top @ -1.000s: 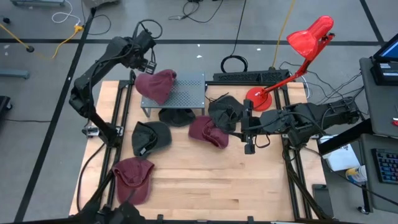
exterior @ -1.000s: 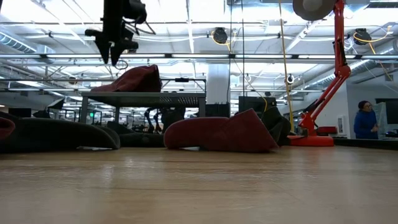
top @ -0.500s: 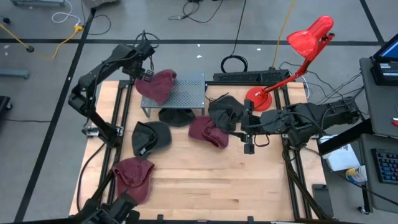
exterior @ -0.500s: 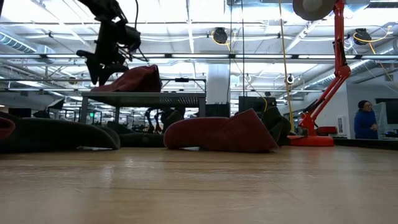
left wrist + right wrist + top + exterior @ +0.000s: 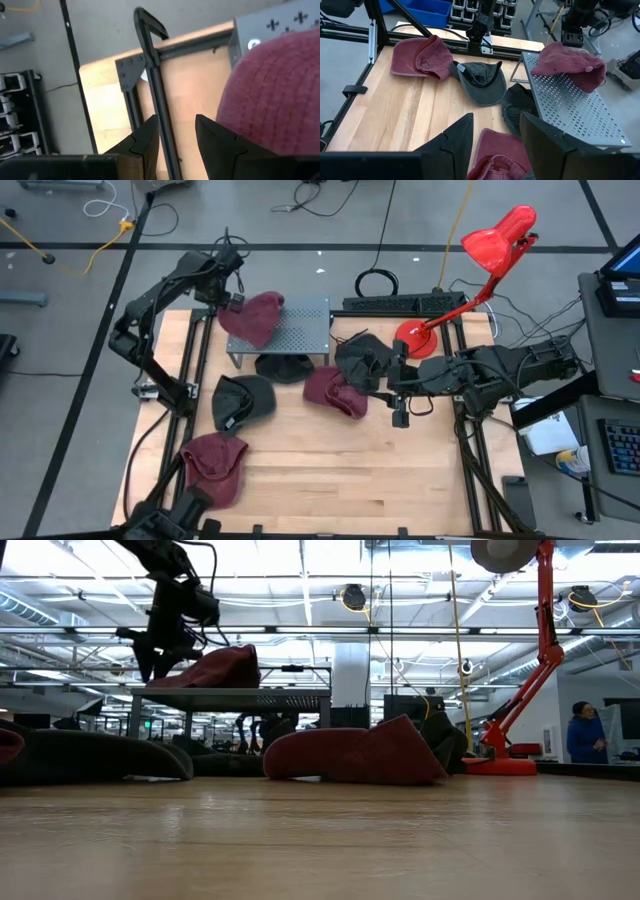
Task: Pick & Place hat
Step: Put the top right red cap on the shelf, then stack the top red cap on top of the red cap on the shelf
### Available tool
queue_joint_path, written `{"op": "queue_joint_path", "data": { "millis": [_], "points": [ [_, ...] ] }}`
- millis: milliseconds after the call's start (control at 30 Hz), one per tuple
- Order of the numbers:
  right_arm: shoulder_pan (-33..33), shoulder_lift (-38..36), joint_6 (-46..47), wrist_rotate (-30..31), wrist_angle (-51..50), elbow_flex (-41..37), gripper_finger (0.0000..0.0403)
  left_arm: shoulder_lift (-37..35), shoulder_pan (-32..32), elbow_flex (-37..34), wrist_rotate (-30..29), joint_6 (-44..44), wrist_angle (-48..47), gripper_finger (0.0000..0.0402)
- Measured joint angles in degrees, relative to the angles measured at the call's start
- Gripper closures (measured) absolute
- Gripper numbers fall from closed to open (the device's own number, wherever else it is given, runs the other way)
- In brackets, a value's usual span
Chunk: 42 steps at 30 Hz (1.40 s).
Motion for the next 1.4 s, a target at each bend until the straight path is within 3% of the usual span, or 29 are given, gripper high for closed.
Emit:
{"op": "queue_joint_path", "data": {
  "millis": [367, 667, 800, 1000, 1167, 1400],
  "points": [
    [0.00, 0.00, -0.99, 0.00, 0.00, 0.00, 0.0245, 0.00, -0.32, 0.00, 5.49, -1.37, -4.90, 0.0270],
    [0.00, 0.00, -0.98, 0.00, 0.00, 0.00, 0.0245, -1.57, -0.99, 1.91, 4.61, -6.14, -6.14, 0.0270],
    [0.00, 0.00, 0.25, 0.00, 0.00, 0.00, 0.0245, -5.01, -1.61, 2.60, 6.30, -8.53, -5.58, 0.0270],
    [0.00, 0.00, 4.06, 1.90, -0.02, 0.00, 0.0245, -12.55, -4.24, 2.70, 16.54, -7.39, -1.56, 0.0270],
    [-0.04, 0.00, 3.95, 1.82, -0.03, 0.00, 0.0245, -19.99, -8.28, 2.71, 21.41, -8.24, 4.23, 0.0270],
    [-0.04, 0.00, 2.06, 1.81, -0.04, 0.00, 0.0245, -29.32, -15.85, 2.71, 23.87, -12.44, 11.76, 0.0270]
  ]
}}
